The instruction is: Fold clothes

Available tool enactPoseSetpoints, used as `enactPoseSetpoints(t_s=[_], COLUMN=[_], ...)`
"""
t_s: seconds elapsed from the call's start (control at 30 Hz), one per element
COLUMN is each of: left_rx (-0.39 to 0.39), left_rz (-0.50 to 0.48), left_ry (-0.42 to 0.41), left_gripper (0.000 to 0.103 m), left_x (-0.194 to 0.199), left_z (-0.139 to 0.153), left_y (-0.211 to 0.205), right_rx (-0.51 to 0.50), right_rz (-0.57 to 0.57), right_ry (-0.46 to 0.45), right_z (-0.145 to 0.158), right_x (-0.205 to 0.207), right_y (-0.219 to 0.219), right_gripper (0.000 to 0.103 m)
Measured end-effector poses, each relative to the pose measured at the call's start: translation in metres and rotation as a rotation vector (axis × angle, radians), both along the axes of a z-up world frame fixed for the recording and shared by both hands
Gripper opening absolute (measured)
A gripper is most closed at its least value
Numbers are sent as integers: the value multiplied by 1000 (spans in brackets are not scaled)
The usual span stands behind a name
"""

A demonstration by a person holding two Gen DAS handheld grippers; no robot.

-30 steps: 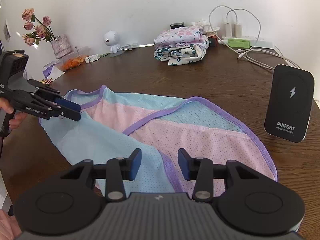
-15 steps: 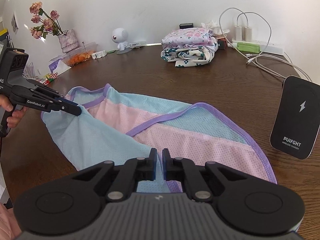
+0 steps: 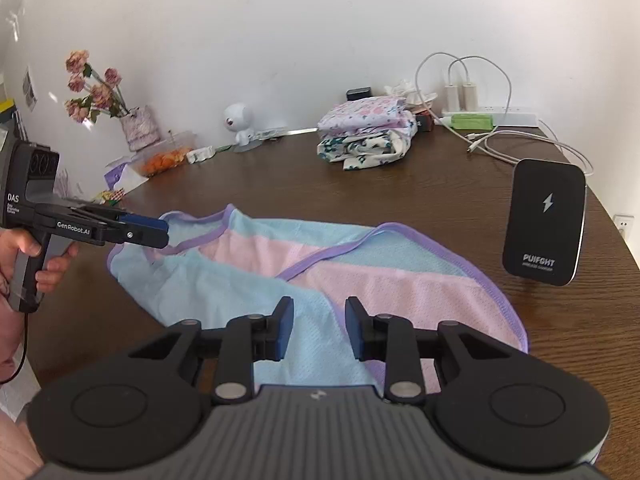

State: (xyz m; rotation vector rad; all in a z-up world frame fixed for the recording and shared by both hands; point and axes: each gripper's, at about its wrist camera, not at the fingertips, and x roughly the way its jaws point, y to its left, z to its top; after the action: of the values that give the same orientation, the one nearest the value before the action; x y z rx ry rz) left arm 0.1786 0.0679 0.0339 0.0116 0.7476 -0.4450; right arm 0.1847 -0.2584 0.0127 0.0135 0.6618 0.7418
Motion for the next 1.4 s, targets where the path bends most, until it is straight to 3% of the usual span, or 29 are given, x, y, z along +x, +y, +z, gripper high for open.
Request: enactPoseSetpoints(t_s=[0.1,0.27,0.57,0.67,0.77,0.83,1.03,1.17,1.3,1.4], left_rx=[71,138,127,104,77,63,90,106,174,176], left_rz=[-77,-104,-98,-91,-47,14,195,201,175,180], left_ry=[22,52,30,36,-5,-24,-6,-4,-27,-8], left_gripper=[30,29,31,39,46,46,36,33,33,33], left_x=[-11,-20,-29,-31,-38,-43,-48,-51,-58,-64], left_z=[-14,-39,-42,-39,-31,-28,-38,-46,-47,-46], left_y=[-28,-46,-30,-25,-8,9,57,70,62,60], right_rx=[-51,-113,-74,-55,1,35,-55,-104,-115,-139], right_rz=[30,15,-117,-154,-143,-134,-3,7,-3,17], right_ry=[9,7,22,27,-3,-22,-67,-70,-60,-70], right_z=[-13,-29,-31,-31,-22,-16,-22,-30,-36,-36], right_x=[-8,-16,-31,-35,-40,-42,-38,-34,-31,-35], right_y=[16,20,-32,-45,-36,-28,44,63,60,56], right_gripper=[29,28,20,21,33,34,38,38,38,41])
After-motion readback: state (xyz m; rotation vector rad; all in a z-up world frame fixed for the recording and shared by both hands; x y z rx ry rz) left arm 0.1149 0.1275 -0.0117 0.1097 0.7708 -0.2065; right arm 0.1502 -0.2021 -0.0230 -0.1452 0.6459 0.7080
